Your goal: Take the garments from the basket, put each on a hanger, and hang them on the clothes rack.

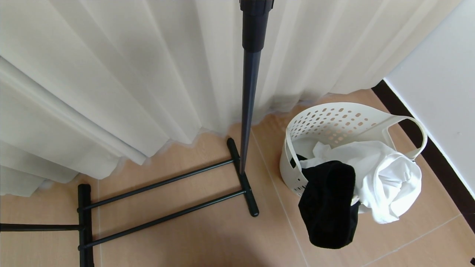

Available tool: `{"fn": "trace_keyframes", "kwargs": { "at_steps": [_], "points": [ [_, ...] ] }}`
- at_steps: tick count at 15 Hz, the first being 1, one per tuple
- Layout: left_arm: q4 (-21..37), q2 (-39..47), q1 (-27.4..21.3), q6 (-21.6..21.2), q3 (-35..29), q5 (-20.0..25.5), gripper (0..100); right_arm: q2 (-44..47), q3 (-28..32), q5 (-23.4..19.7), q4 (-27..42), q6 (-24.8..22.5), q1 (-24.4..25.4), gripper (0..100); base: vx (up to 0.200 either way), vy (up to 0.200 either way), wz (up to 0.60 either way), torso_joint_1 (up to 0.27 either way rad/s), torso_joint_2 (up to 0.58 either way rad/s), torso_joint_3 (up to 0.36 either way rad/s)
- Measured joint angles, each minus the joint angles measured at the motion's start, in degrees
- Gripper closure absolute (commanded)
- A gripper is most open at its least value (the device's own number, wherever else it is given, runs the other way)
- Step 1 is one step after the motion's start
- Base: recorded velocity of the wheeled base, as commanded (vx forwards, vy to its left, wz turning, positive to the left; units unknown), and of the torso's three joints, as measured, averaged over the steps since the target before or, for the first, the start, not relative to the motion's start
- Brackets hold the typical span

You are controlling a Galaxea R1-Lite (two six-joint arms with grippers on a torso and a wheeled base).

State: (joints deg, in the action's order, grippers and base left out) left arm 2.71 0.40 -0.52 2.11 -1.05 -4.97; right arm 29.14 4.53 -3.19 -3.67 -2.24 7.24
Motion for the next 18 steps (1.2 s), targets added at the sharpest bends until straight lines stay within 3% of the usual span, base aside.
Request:
{"fn": "trace_keyframes", "kwargs": {
  "at_steps": [4, 9, 12, 14, 18],
  "points": [
    [0.00, 0.01, 0.00, -0.01, 0.00, -0.02, 0, 23.54, 8.80, -0.09, -6.34, -9.79, 2.34, 0, 0.000, 0.000, 0.00, 0.000, 0.00, 0.000],
    [0.00, 0.04, 0.00, -0.01, 0.00, -0.02, 0, 48.46, 24.71, 0.30, -12.82, -34.84, 3.19, 0, 0.000, 0.000, 0.00, 0.000, 0.00, 0.000],
    [0.02, 0.06, 0.00, -0.01, 0.00, -0.02, 0, 60.20, 33.37, 3.10, -13.52, -43.83, 3.36, 0, 0.000, 0.000, 0.00, 0.000, 0.00, 0.000],
    [0.02, 0.06, 0.00, -0.01, 0.00, 0.00, 0, 66.29, 38.66, 5.30, -13.74, -46.84, 3.41, 0, 0.000, 0.000, 0.00, 0.000, 0.00, 0.000],
    [0.02, 0.06, 0.00, -0.01, 0.00, -0.02, 0, 73.38, 45.54, 5.99, -13.76, -47.65, 3.41, 0, 0.000, 0.000, 0.00, 0.000, 0.00, 0.000]
  ]
}}
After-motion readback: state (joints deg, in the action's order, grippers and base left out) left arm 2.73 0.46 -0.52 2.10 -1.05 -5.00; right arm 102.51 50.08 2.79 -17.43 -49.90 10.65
